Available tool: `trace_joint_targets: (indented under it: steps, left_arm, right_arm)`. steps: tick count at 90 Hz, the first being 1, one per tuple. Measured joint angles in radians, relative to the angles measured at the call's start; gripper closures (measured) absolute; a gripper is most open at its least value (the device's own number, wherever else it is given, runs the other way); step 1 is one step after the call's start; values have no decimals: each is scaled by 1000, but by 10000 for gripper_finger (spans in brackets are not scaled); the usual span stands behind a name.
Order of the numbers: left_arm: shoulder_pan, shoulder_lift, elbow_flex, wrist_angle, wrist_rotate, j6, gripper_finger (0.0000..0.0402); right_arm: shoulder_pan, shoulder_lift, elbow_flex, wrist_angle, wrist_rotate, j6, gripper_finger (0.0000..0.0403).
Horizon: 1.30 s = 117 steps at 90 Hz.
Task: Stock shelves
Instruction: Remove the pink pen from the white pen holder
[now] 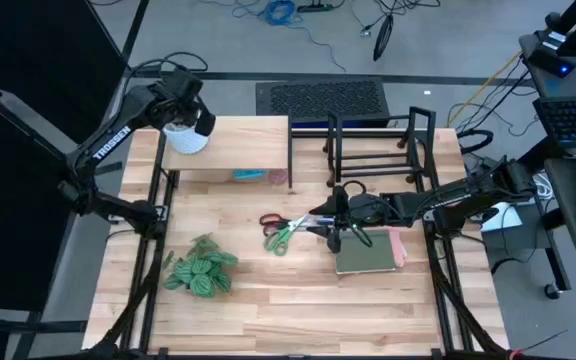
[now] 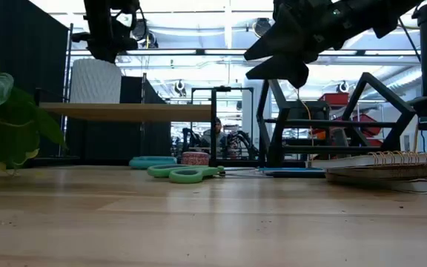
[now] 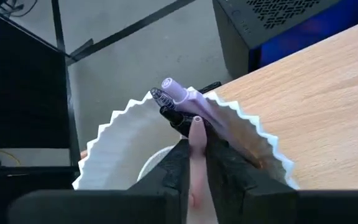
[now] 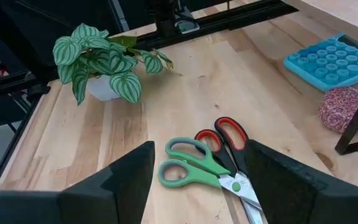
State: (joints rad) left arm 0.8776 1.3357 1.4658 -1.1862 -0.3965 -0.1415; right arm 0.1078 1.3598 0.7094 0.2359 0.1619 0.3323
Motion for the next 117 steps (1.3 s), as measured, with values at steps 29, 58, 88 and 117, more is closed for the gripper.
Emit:
trace_joint_targets:
  steps: [29,58,88,117]
  left_arm:
    - [-6,-5,0,-12,-1,1,401]
    - [-48,-74,32,4,0,1,401]
    - [-44,-80,32,-5,109,44,376]
    - [-44,-80,32,-5,111,78,270]
  right_arm:
    - [0,0,0,0,0,0,170]
    - [0,0,0,0,0,0,170]
    - [0,0,0,-1,0,0,170]
    - [-3,0,0,-11,0,-107,170]
